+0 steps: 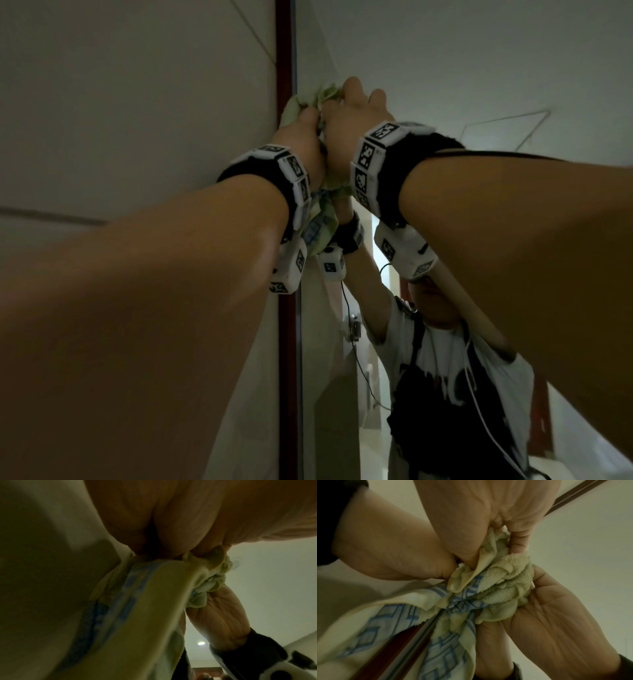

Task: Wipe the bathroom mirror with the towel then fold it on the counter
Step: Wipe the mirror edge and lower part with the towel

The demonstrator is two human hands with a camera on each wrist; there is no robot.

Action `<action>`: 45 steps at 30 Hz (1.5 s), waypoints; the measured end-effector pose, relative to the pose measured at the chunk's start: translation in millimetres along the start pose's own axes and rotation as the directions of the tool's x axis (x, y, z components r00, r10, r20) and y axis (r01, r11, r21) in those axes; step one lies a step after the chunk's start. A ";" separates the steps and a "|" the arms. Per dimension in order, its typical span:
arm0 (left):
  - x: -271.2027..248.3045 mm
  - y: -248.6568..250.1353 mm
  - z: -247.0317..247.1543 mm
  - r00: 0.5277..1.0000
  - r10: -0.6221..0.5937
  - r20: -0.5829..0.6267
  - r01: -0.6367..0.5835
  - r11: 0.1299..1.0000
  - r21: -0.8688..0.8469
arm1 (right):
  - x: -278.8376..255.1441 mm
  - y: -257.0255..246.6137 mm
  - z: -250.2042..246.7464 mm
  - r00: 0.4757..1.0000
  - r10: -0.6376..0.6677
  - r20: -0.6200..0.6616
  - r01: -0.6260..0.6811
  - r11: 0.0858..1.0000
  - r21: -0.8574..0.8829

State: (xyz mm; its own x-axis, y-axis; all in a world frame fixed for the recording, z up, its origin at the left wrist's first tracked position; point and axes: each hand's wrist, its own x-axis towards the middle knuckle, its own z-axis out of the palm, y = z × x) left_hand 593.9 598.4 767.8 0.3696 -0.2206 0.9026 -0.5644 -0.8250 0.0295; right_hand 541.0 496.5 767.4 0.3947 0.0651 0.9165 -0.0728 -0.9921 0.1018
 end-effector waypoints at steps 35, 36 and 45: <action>-262.6 -6.8 121.2 0.991 -0.095 0.095 0.098 0.995 -0.032 | -266.6 -21.7 98.6 0.994 -0.067 0.090 0.069 0.997 -0.019; -272.2 -5.5 122.2 0.990 -0.092 0.109 0.097 0.995 -0.037 | -276.2 -22.8 99.8 0.993 -0.073 0.094 0.074 0.997 -0.005; -340.6 -1.6 148.9 1.000 -0.007 -0.026 0.007 1.000 -0.015 | -329.6 -24.9 145.2 0.984 -0.179 0.020 0.180 0.983 -0.044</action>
State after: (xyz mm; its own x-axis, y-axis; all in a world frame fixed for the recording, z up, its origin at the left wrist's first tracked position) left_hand 578.8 597.4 396.4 0.3542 -0.2010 0.9133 -0.5732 -0.8183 0.0422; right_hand 545.8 484.3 406.6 0.4200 0.2393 0.8754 -0.0412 -0.9586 0.2818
